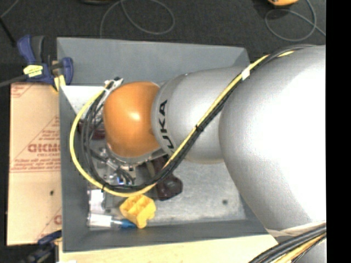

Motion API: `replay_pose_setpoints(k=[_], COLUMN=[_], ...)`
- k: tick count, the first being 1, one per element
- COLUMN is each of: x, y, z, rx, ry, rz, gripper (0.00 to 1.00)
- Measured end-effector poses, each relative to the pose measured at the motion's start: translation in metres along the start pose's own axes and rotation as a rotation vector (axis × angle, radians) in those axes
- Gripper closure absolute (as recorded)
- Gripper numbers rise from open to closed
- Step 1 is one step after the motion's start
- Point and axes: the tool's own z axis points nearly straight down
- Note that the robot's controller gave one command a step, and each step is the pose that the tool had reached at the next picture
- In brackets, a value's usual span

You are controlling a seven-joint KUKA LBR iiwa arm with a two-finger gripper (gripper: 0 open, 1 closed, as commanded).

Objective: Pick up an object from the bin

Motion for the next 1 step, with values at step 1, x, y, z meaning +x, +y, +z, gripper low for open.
replay_pose_setpoints(k=[1], x=[-0.0023], y=[-0.0011], z=[-0.0049], rx=[-0.002], ry=[-0.007], rz=[0.007], gripper=[1.0])
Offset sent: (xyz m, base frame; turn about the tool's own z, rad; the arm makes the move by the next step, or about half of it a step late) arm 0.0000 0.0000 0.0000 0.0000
